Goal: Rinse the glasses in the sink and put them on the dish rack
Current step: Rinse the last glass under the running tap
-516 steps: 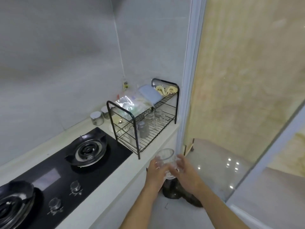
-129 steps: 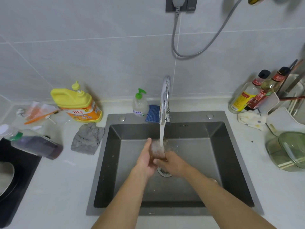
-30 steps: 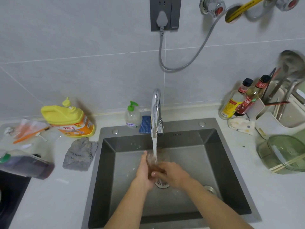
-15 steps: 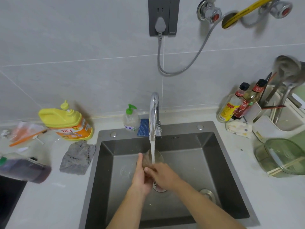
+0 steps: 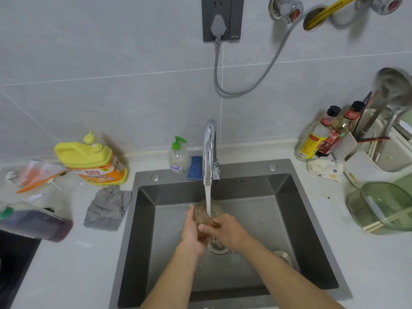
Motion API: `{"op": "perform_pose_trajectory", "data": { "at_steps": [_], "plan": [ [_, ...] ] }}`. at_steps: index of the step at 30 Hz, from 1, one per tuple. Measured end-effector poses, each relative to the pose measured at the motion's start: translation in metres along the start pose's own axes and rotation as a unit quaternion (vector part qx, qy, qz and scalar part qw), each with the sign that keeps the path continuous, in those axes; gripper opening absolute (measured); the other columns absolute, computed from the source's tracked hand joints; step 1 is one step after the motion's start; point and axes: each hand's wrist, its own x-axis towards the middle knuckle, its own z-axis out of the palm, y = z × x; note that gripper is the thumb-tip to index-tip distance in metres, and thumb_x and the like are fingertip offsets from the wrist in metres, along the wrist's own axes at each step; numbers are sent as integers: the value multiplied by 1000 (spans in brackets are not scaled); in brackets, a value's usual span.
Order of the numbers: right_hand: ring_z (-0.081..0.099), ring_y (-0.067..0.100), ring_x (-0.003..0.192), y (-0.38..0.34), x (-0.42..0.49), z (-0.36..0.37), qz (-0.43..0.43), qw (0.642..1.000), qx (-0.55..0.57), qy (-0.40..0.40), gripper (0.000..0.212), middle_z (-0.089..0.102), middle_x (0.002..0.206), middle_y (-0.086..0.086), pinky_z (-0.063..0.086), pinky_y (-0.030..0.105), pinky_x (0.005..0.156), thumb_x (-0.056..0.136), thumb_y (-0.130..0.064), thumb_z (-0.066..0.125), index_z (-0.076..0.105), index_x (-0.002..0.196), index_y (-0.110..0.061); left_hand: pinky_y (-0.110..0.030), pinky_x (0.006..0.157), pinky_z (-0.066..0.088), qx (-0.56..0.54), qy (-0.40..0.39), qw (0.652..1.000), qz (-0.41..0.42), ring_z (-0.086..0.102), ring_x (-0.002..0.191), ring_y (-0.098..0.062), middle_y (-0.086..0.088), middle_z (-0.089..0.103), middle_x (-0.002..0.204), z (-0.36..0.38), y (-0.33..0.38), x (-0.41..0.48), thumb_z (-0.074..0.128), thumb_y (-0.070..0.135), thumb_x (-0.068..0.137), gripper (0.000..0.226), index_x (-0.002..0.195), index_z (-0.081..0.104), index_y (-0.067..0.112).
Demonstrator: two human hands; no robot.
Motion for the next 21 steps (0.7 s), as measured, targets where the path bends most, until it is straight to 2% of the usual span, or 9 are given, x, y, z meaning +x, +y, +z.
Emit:
{"op": "perform_pose_trajectory", "data": {
  "at_steps": [2, 4, 8, 10, 13, 15, 17, 19, 21],
  "plan": [
    [63, 4, 68, 6, 1, 1, 7, 996, 85, 39, 34, 70, 75, -11, 53, 29, 76, 73, -50, 87, 79, 84, -20, -37, 61, 63, 22, 4, 1000, -14, 77, 68, -29, -16, 79, 85, 2, 2, -5, 49, 54, 103, 57, 98, 76, 5],
    [71, 10, 93, 9, 0, 6, -11, 983, 152, 101, 46, 73, 99, -9, 57, 38, 94, 58, -49, 95, 74, 95, -30, -36, 51, 62, 46, 1, 998, -51, 75, 61, -29, -16, 77, 77, 3, 2, -8, 44, 48, 106, 56, 94, 74, 3],
    [49, -5, 122, -3, 2, 13, -22, 962, 179, 205, 98, 42, 133, -19, 44, 13, 99, 54, -41, 99, 46, 136, -43, -41, 70, 64, 71, -3, 994, -88, 75, 78, -36, -20, 76, 99, 2, -2, -5, 41, 40, 110, 53, 105, 75, -1],
    [51, -2, 125, -1, 4, 8, -3, 957, 220, 188, 107, 46, 137, -18, 46, 18, 101, 53, -45, 99, 41, 143, -43, -45, 77, 62, 75, -6, 992, -99, 74, 92, -36, -20, 73, 115, -1, -1, -5, 43, 41, 110, 51, 121, 71, 1],
    [61, -2, 111, -4, 6, 3, 51, 957, 228, 173, 73, 63, 123, -14, 49, 11, 86, 67, -43, 94, 57, 129, -36, -48, 78, 65, 130, -6, 989, -76, 74, 94, -37, -20, 77, 108, -3, -4, -6, 45, 51, 107, 55, 121, 69, 3],
    [65, 8, 103, -6, 15, 4, 111, 952, 181, 219, 46, 68, 111, -9, 50, 18, 83, 73, -53, 86, 62, 106, -31, -49, 81, 63, 173, 17, 984, -29, 74, 89, -35, -19, 79, 95, 4, -7, -6, 40, 56, 107, 62, 118, 71, 3],
    [66, 18, 98, -13, 22, 4, 158, 963, 89, 197, 47, 69, 107, 0, 54, 33, 88, 80, -68, 71, 60, 97, -25, -49, 87, 63, 233, 53, 970, 41, 75, 94, -32, -15, 79, 100, 13, -10, -5, 35, 66, 104, 70, 120, 74, 10],
    [64, 29, 105, -18, 21, 3, 169, 972, -7, 163, 58, 67, 112, 9, 52, 42, 96, 91, -73, 49, 59, 107, -18, -42, 95, 57, 343, 76, 929, 117, 72, 107, -32, -10, 75, 115, 19, -9, -9, 30, 70, 103, 71, 122, 73, 17],
    [60, 35, 112, -23, 14, 1, 150, 975, -48, 154, 60, 65, 116, 14, 47, 43, 98, 101, -67, 31, 56, 116, -14, -32, 87, 48, 440, 88, 875, 179, 67, 111, -31, -6, 72, 120, 21, -4, -13, 27, 63, 107, 62, 123, 71, 23]
  ]
}}
